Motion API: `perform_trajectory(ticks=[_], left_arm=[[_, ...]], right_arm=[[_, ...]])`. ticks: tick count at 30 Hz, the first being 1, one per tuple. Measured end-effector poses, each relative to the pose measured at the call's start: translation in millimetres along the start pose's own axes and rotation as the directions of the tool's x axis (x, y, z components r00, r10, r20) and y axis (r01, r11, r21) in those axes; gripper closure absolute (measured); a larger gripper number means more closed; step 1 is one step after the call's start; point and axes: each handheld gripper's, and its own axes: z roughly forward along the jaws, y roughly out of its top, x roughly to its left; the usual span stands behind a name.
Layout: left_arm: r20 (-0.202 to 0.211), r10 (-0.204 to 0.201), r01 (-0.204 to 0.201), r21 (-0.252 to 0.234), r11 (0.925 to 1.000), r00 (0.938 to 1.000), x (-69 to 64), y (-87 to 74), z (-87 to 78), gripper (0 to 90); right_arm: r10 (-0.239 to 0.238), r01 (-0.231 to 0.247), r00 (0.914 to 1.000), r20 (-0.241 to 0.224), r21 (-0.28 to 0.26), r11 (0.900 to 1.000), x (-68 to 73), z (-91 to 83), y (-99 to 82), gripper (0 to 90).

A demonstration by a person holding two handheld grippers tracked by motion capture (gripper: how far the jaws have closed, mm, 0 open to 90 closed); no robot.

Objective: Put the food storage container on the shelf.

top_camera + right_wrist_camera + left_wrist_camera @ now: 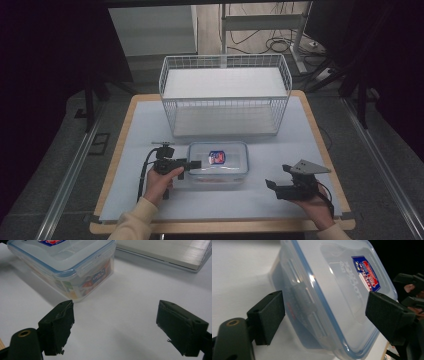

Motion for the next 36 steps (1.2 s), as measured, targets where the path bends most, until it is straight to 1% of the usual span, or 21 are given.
perform_trajectory(ticks=[1, 7, 9, 11, 12, 14, 15, 16, 17, 21, 22, 23, 25, 28, 29, 30, 31, 32, 33, 35, 36], left_arm=[[0.012, 0.001, -0.001, 0.003, 1.0, 0.9999, 0.2, -0.1, 0.5, 18.2], [0.02, -0.015, 0.015, -0.002, 0.9999, 0.9997, 1.8, -0.6, -0.2, 20.8], [0.027, -0.031, 0.031, -0.012, 0.9994, 0.9991, 2.7, -1.0, -0.5, 22.2], [0.027, -0.033, 0.033, -0.01, 0.9994, 0.9991, 3.1, -1.2, -1.1, 23.2], [0.027, -0.033, 0.034, -0.013, 0.9994, 0.9991, 3.2, -1.4, -1.2, 23.2], [0.028, -0.035, 0.036, -0.015, 0.9992, 0.999, 3.4, -1.6, -1.4, 23.9], [0.026, -0.04, 0.04, -0.018, 0.999, 0.9989, 3.4, -1.7, -1.6, 24.2], [0.027, -0.041, 0.042, -0.018, 0.9989, 0.9988, 3.6, -1.8, -1.7, 24.2], [0.027, -0.041, 0.041, -0.018, 0.999, 0.9988, 3.7, -1.9, -1.8, 24.3], [0.028, -0.04, 0.041, -0.02, 0.999, 0.9988, 3.8, -2.0, -1.7, 24.3], [0.028, -0.04, 0.04, -0.021, 0.999, 0.9988, 3.9, -2.0, -1.7, 24.3], [0.029, -0.04, 0.04, -0.023, 0.9989, 0.9988, 3.9, -2.1, -1.6, 24.4], [0.029, -0.039, 0.04, -0.023, 0.9989, 0.9988, 3.9, -2.1, -1.5, 24.3], [0.027, -0.039, 0.04, -0.022, 0.999, 0.9989, 3.6, -2.1, -1.7, 24.4], [0.028, -0.04, 0.041, -0.026, 0.9988, 0.9988, 3.5, -2.3, -1.5, 24.4], [0.027, -0.04, 0.041, -0.026, 0.9988, 0.9988, 3.4, -2.3, -1.5, 24.4], [0.027, -0.04, 0.041, -0.026, 0.9988, 0.9988, 3.4, -2.3, -1.4, 24.4], [0.028, -0.041, 0.041, -0.026, 0.9988, 0.9988, 3.4, -2.3, -1.4, 24.4], [0.028, -0.04, 0.041, -0.026, 0.9988, 0.9988, 3.5, -2.3, -1.4, 24.4], [0.028, -0.04, 0.041, -0.026, 0.9988, 0.9988, 3.5, -2.3, -1.4, 24.4], [0.028, -0.04, 0.041, -0.026, 0.9988, 0.9988, 3.5, -2.4, -1.4, 24.4]], right_arm=[[0.001, -0.001, 1.0, 0.001, 0.0, 1.0, 0.0, 0.2, 0.2, 14.9], [0.019, -0.019, 0.9998, -0.01, -0.001, 0.9998, -0.7, 2.9, 3.9, 14.9], [0.036, -0.036, 0.999, -0.025, -0.008, 0.9993, -1.0, 4.1, 9.7, 15.9], [0.063, -0.065, 0.9963, -0.058, -0.018, 0.9977, -1.1, 7.9, 25.1, 17.0], [0.063, -0.065, 0.9963, -0.058, -0.018, 0.9977, -1.1, 7.9, 25.1, 17.0], [0.081, -0.083, 0.994, -0.073, -0.016, 0.9965, -1.4, 12.8, 34.0, 17.9], [0.101, -0.101, 0.9902, -0.096, 0.004, 0.9949, -1.4, 21.8, 43.2, 18.3], [0.101, -0.101, 0.9902, -0.096, 0.004, 0.9949, -1.4, 21.8, 43.2, 18.3], [0.116, -0.114, 0.9875, -0.107, 0.022, 0.9932, -1.0, 27.5, 47.2, 18.3], [0.171, -0.157, 0.9728, -0.156, 0.096, 0.9829, 1.5, 58.4, 58.4, 18.7], [0.171, -0.157, 0.9728, -0.156, 0.096, 0.9829, 1.5, 58.4, 58.4, 18.7], [0.186, -0.17, 0.9688, -0.163, 0.111, 0.9793, 1.8, 67.0, 60.8, 19.1], [0.195, -0.177, 0.9662, -0.169, 0.117, 0.9772, 1.3, 70.5, 61.9, 19.1], [0.241, -0.219, 0.9519, -0.189, 0.129, 0.9671, -1.8, 78.9, 64.8, 19.4], [0.278, -0.251, 0.9371, -0.211, 0.145, 0.9569, -4.6, 83.7, 65.4, 19.6], [0.293, -0.263, 0.9307, -0.219, 0.158, 0.9519, -5.5, 86.2, 65.2, 19.6], [0.303, -0.27, 0.9264, -0.223, 0.169, 0.9481, -6.5, 88.7, 64.4, 19.6], [0.303, -0.27, 0.9264, -0.223, 0.169, 0.9481, -6.5, 88.7, 64.4, 19.6], [0.312, -0.275, 0.9219, -0.229, 0.181, 0.9442, -7.5, 91.1, 63.3, 18.8], [0.354, -0.307, 0.8986, -0.259, 0.205, 0.9292, -9.3, 95.2, 61.9, 18.7], [0.365, -0.315, 0.8917, -0.268, 0.212, 0.9253, -10.0, 96.5, 61.5, 18.9]])
